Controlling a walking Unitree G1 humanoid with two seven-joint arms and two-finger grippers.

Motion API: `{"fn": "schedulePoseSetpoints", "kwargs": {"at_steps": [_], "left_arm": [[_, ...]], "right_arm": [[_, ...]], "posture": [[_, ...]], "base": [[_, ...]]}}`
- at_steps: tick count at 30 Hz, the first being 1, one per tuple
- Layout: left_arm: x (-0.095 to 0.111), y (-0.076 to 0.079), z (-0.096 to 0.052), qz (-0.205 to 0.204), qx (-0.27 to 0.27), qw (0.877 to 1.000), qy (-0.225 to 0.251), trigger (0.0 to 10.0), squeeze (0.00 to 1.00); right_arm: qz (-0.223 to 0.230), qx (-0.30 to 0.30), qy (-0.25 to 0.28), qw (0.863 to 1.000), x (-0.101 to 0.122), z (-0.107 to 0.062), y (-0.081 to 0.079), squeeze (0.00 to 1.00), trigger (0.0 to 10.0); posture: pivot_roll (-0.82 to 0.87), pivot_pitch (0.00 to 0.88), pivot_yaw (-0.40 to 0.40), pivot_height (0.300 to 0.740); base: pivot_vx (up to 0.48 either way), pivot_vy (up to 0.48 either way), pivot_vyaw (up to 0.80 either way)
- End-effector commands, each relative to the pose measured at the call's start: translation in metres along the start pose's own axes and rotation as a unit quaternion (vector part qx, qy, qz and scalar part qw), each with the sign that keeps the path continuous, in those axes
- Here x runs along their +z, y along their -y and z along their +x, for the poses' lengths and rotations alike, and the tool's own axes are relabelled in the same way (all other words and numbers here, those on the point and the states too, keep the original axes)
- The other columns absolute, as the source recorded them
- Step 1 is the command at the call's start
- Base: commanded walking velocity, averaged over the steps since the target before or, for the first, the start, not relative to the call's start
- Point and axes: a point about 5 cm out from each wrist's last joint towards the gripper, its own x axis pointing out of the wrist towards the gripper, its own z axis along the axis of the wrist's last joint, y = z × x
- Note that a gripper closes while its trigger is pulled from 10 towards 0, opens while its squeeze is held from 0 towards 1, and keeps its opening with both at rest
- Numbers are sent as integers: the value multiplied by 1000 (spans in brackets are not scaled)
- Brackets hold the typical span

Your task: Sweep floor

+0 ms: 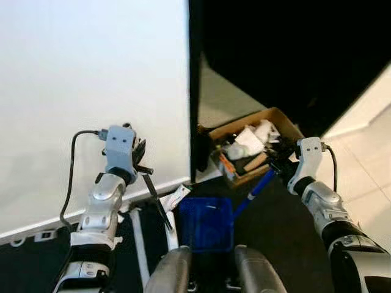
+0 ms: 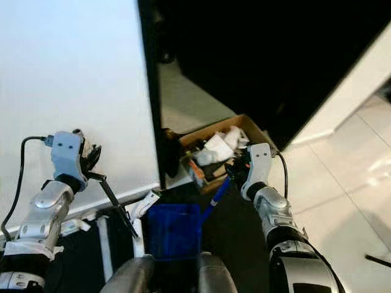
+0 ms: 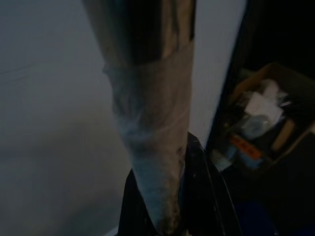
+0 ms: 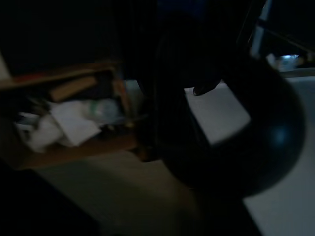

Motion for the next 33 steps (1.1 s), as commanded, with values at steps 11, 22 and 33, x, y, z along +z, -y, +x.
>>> {"fn": "schedulePoseSetpoints", "kwargs": {"at_steps": [11,22,33], "left_arm": [[5,9,1,36,-19,999,10,10000,0],[5,8,2,16,2,1000,12,10000,0],[-15,-5,-5,-14,45,999,-16,10000,0]], "right_arm": [[17,-4,7,1000,-3,-3,0,0,10000],[14,-6,9,1000,-1,-3,3,0,10000],[-11,17,1,1000,-2,2,-9,0,10000]], "posture": [[67,33,-33,740],[65,32,-32,740],[63,40,-37,740]], "base": [[0,-341,0],[0,-175,0],[0,0,0]]}}
